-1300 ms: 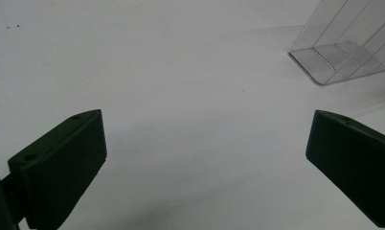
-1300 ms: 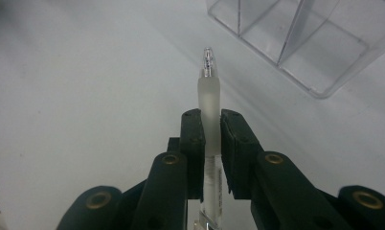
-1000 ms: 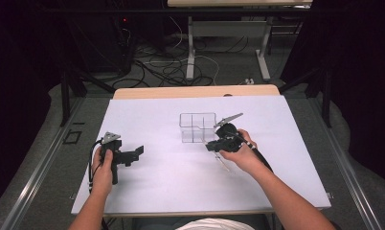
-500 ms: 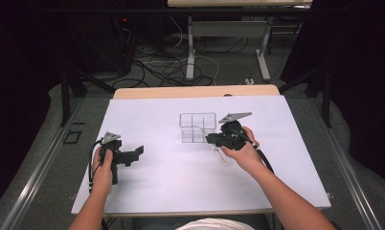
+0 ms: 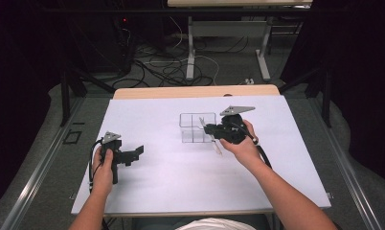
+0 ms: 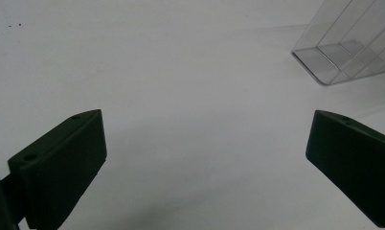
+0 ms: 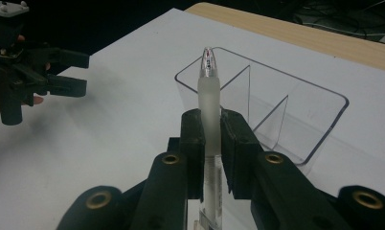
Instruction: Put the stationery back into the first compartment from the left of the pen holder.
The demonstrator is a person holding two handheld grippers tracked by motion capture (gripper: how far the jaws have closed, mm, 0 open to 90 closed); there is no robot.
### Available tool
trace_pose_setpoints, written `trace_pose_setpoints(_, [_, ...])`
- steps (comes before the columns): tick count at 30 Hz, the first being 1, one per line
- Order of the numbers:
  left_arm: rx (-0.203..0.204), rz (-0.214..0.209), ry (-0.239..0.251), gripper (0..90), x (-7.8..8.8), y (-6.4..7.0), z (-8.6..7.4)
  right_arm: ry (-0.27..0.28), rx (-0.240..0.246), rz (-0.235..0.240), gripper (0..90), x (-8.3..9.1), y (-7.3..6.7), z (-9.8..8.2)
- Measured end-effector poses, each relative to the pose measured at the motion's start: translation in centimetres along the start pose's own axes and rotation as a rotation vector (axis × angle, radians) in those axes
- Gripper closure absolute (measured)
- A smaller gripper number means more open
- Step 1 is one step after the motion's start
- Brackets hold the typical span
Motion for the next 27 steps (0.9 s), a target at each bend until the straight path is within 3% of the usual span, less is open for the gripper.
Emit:
trace_pose_setpoints(7, [-0.008, -0.007, -0.009, 0.2, -0.2, 0.0, 0.1, 0.035, 0.005, -0.013, 80.2, 0.0, -0.5, 1.7])
trace_pose_setpoints(14, [0.009, -0.002, 0.002, 0.1, -0.3, -0.4, 0.0, 0.076, 0.024, -0.026, 80.2, -0.2, -0.7, 3.2])
trace_pose_setpoints(27, [0.006, -0.009, -0.017, 0.2, -0.1, -0.5, 0.0, 0.144, 0.013, -0.036, 80.2, -0.5, -0.5, 4.8])
Point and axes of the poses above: each handheld gripper's, and its own axes: x roughly backward along the jaws, z roughly out of its top, y roughly to its right, the point moved 1 cm from there along -x, roughly forward along the jaws, and after that the axes turned 9 degrees about -x, right-handed, at the moved point
